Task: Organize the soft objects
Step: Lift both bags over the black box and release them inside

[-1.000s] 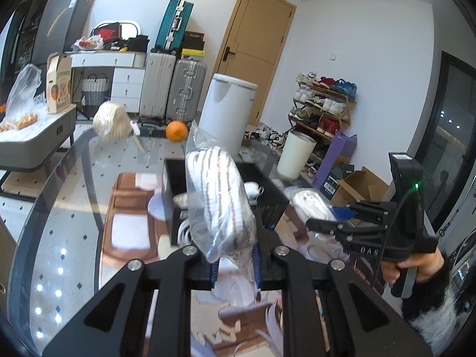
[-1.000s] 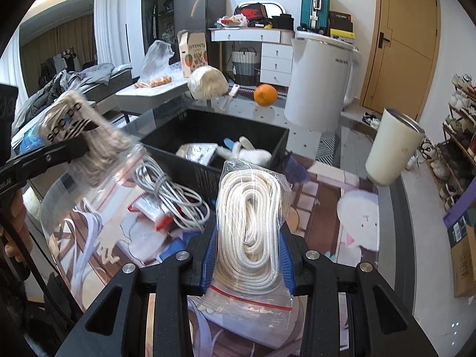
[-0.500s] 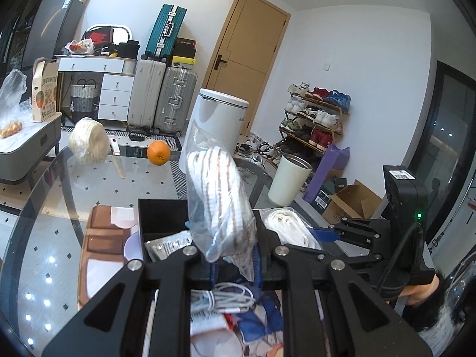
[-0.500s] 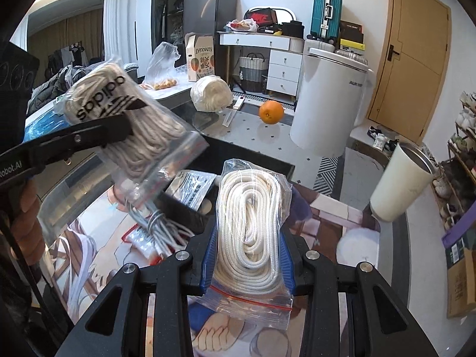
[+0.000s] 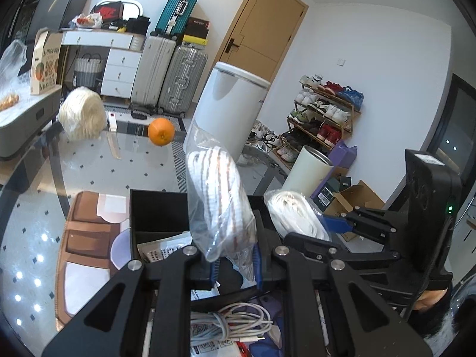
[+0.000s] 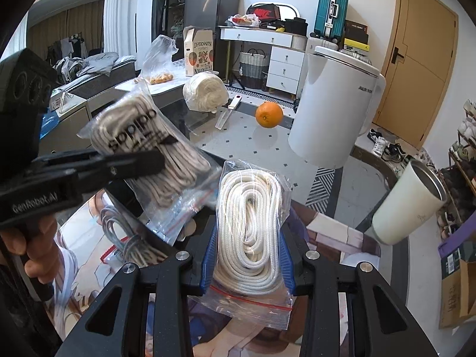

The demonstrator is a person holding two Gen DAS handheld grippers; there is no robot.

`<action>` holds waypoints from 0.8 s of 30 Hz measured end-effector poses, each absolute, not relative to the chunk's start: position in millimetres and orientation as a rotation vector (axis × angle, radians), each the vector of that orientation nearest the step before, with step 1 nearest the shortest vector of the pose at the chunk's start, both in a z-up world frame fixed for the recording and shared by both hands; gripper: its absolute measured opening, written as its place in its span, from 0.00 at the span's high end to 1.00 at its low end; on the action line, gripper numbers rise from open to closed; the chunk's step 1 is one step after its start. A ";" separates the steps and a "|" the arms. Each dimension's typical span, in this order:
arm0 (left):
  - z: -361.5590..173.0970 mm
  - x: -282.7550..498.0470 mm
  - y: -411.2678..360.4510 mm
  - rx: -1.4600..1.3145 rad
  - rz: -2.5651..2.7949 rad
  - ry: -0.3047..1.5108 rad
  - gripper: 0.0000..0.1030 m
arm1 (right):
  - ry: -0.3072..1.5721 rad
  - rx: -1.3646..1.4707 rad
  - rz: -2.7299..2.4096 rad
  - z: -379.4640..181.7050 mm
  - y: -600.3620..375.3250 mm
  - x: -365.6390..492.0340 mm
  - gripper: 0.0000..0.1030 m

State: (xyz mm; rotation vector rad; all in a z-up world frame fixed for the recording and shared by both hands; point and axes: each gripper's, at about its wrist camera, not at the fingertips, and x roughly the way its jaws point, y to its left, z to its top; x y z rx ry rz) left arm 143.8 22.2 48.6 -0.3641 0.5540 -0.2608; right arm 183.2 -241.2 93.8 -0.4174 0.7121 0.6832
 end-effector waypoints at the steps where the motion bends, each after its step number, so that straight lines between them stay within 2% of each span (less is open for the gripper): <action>1: 47.3 145.9 23.1 -0.367 -0.259 0.559 0.85 | 0.711 -0.421 0.686 93.6 -240.0 184.5 0.65; 8: 31.4 161.5 18.4 -0.357 -0.249 0.635 0.85 | 0.710 -0.445 0.694 90.1 -233.7 194.9 0.65; 11: 28.4 162.3 15.5 -0.327 -0.229 0.660 0.81 | 0.709 -0.437 0.703 87.5 -232.2 196.0 0.65; 13: 27.6 160.3 15.5 -0.310 -0.221 0.671 0.72 | 0.708 -0.433 0.712 85.4 -230.6 195.8 0.65; 15: 29.1 156.9 14.8 -0.286 -0.206 0.678 0.52 | 0.711 -0.423 0.717 83.2 -229.4 195.2 0.65; 19: 30.9 151.2 15.0 -0.235 -0.173 0.690 0.47 | 0.705 -0.414 0.730 81.2 -226.6 194.5 0.65; 23: 34.4 139.7 17.1 -0.201 -0.155 0.666 0.24 | 0.699 -0.411 0.741 80.5 -223.1 193.4 0.65; 24: 35.9 136.4 17.9 -0.198 -0.155 0.658 0.22 | 0.695 -0.409 0.742 80.1 -222.3 193.5 0.65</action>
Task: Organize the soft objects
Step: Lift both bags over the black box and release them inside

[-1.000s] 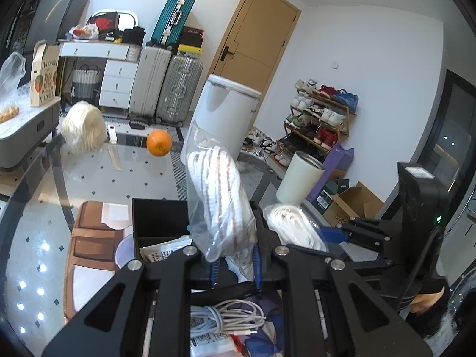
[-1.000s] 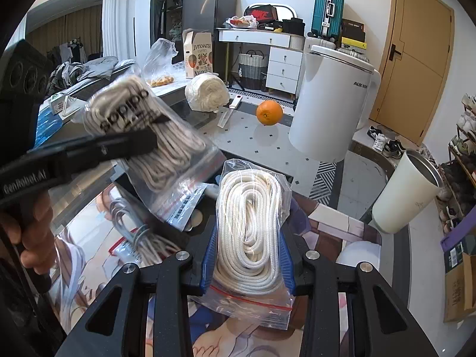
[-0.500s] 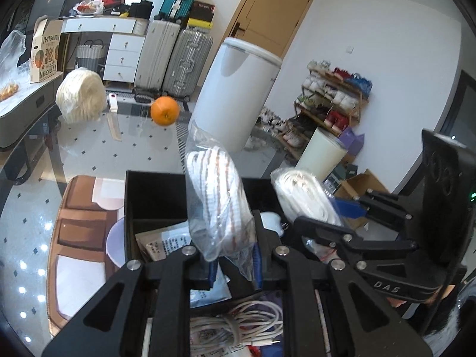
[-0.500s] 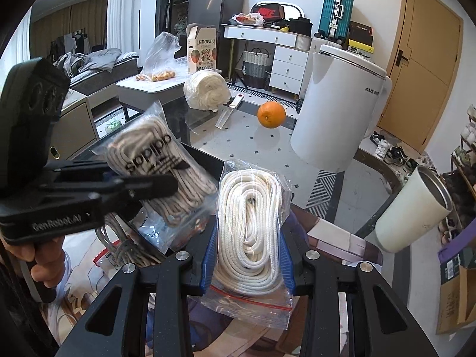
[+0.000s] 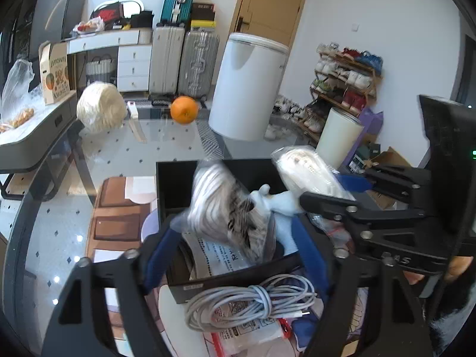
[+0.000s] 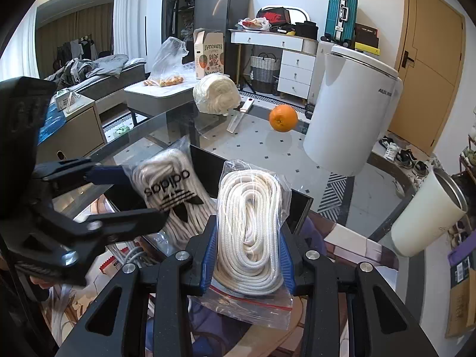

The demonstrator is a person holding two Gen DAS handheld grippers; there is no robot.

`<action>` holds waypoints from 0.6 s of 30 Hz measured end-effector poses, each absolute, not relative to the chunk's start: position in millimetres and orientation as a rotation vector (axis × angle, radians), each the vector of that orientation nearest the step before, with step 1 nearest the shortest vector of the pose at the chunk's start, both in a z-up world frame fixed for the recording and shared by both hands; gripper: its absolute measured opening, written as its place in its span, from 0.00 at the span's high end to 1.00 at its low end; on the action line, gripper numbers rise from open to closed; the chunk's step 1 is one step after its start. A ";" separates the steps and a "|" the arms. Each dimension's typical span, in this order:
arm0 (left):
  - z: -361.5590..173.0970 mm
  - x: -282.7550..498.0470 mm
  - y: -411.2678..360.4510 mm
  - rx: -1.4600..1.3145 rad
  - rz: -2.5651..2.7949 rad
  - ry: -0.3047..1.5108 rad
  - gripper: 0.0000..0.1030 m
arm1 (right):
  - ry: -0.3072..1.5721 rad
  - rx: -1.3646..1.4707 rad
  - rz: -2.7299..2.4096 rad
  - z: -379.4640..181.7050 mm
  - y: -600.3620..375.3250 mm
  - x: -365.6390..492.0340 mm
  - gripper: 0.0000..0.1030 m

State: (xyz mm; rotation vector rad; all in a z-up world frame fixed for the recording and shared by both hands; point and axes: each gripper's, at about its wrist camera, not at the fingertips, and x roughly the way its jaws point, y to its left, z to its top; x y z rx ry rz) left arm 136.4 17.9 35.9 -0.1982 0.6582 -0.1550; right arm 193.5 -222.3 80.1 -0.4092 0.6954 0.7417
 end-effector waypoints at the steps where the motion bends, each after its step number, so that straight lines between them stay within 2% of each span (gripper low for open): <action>1: 37.1 133.2 19.0 -0.194 -0.151 0.650 0.21 | 0.695 -0.408 0.744 79.9 -221.9 193.7 0.65; 3: 39.1 129.8 20.6 -0.186 -0.139 0.637 0.14 | 0.694 -0.407 0.752 77.9 -220.5 194.2 0.65; 8: 40.6 123.7 27.0 -0.167 -0.091 0.616 0.05 | 0.680 -0.414 0.771 72.9 -214.0 195.1 0.64; 18: 29.0 128.6 47.7 -0.168 0.064 0.622 0.01 | 0.674 -0.485 0.833 56.2 -188.7 200.3 0.65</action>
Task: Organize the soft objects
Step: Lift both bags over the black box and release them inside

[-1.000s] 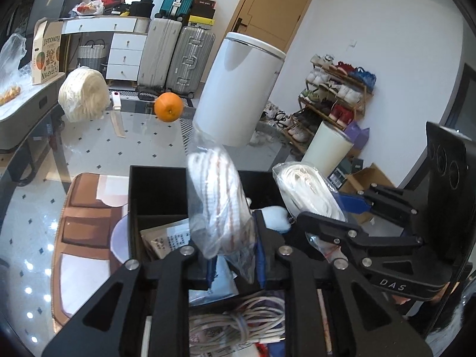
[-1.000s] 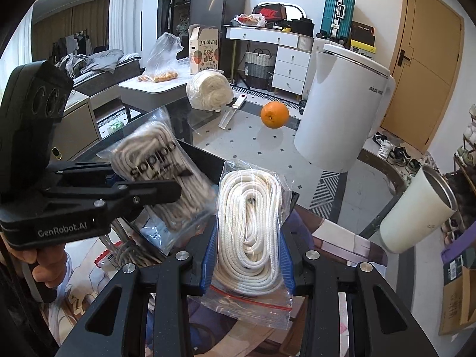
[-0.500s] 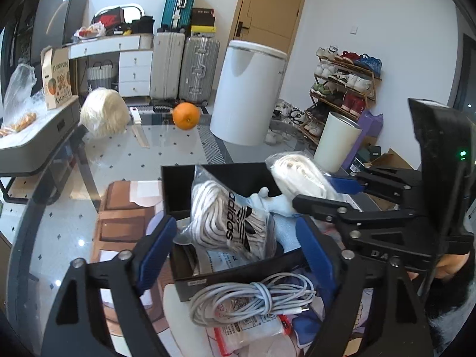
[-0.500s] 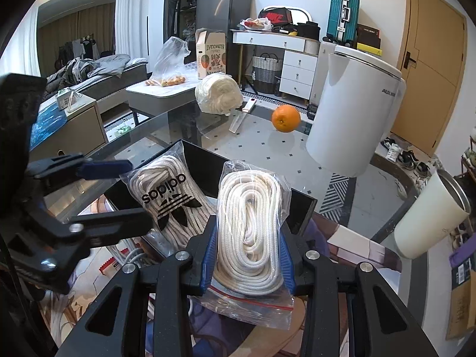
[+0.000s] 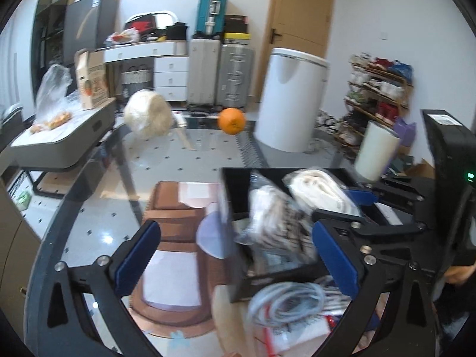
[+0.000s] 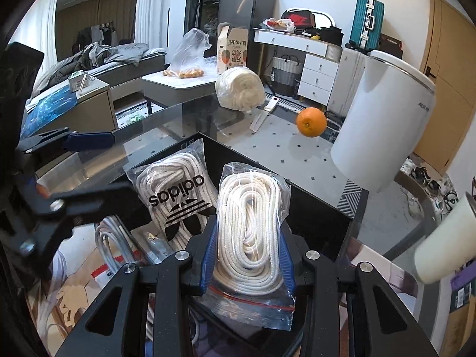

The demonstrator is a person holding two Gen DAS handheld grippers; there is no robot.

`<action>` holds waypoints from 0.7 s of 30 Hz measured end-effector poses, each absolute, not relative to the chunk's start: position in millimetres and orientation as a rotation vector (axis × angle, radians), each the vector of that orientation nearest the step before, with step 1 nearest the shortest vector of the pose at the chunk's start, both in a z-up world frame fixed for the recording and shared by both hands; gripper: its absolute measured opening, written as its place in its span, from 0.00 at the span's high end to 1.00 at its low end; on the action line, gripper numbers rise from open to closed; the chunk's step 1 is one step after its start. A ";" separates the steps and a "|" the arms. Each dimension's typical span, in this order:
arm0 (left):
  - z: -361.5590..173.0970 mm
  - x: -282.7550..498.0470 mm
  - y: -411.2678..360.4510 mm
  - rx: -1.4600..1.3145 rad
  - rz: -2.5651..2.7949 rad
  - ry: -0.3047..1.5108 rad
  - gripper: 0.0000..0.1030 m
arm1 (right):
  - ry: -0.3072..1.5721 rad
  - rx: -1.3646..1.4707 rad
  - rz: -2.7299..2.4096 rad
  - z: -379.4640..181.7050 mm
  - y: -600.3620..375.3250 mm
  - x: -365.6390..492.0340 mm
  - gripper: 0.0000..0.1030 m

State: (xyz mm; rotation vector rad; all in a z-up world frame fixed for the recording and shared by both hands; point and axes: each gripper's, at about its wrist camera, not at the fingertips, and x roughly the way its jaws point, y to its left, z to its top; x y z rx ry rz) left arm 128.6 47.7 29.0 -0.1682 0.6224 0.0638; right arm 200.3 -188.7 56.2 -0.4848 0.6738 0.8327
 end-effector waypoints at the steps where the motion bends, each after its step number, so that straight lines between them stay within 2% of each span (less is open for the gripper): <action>1: 27.7 131.0 49.4 -0.167 0.076 0.625 0.01 | 0.670 -0.481 0.834 56.3 -186.7 201.1 0.65; 8: 15.8 147.2 56.5 -0.150 0.135 0.670 0.01 | 0.677 -0.519 0.860 54.7 -175.8 207.0 0.64; 10: 12.3 151.9 56.4 -0.139 0.142 0.688 0.01 | 0.686 -0.533 0.865 53.7 -173.5 208.5 0.62; 13: 7.2 154.9 57.4 -0.135 0.142 0.709 0.00 | 0.695 -0.554 0.866 54.7 -172.6 209.3 0.48; 15: 6.6 157.2 59.9 -0.156 0.135 0.719 0.00 | 0.685 -0.566 0.838 56.4 -174.2 209.5 0.36; 18: 7.9 155.9 58.5 -0.138 0.142 0.711 0.00 | 0.674 -0.555 0.830 60.6 -181.2 208.0 0.26; 21: 10.6 150.9 56.8 -0.141 0.116 0.700 0.00 | 0.663 -0.525 0.814 63.4 -191.1 204.6 0.21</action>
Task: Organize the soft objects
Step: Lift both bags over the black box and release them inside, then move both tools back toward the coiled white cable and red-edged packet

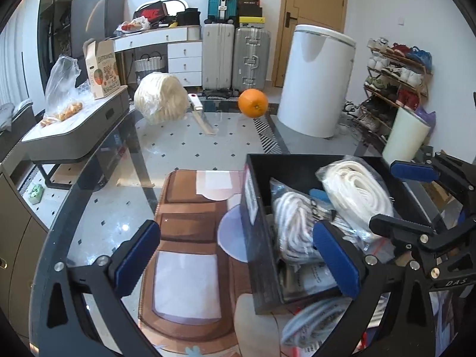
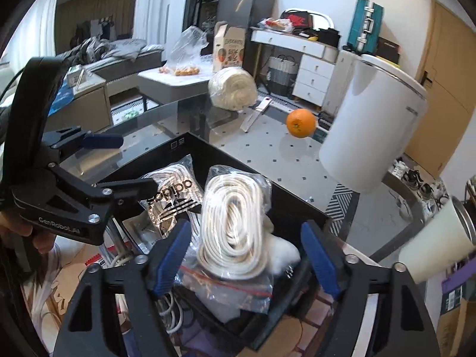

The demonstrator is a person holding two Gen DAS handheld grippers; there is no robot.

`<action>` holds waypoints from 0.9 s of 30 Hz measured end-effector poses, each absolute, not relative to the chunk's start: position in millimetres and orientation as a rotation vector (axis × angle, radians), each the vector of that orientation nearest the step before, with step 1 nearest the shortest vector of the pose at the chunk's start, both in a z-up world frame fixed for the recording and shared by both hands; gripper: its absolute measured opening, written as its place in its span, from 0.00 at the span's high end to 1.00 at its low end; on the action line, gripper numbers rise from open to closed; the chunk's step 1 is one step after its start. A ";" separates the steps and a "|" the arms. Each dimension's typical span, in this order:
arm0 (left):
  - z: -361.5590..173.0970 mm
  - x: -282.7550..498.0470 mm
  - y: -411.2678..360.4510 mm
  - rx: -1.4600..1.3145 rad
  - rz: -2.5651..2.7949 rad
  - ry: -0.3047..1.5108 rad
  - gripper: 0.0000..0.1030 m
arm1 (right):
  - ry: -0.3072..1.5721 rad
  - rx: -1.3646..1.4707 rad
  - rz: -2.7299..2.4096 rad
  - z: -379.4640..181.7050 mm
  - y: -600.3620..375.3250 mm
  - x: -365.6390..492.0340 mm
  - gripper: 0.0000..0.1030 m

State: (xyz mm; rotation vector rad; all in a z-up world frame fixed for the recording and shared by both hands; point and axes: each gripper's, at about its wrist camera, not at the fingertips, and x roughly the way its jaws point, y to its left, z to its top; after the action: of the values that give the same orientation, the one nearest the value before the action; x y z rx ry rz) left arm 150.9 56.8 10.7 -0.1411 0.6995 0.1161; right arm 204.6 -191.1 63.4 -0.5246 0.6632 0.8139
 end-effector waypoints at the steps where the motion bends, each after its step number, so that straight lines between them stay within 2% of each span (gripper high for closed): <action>1: 12.4 147.5 55.7 -0.142 0.110 0.689 0.00 | 0.660 -0.516 0.809 64.2 -194.5 203.6 0.21; 6: 25.5 128.6 52.1 -0.144 0.091 0.639 0.00 | 0.642 -0.443 0.774 71.2 -213.9 194.9 0.16; 16: 51.2 91.6 42.5 -0.118 0.073 0.560 0.00 | 0.563 -0.322 0.740 104.5 -258.2 156.4 0.13; 27: 64.0 56.4 33.2 -0.119 0.053 0.515 0.00 | 0.499 -0.245 0.695 146.8 -300.0 114.7 0.04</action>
State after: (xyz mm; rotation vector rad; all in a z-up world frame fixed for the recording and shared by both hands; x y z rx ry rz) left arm 56.4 33.2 64.0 -0.1191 0.5150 0.0529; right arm 114.7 -300.1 146.8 -0.2447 0.4986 0.6946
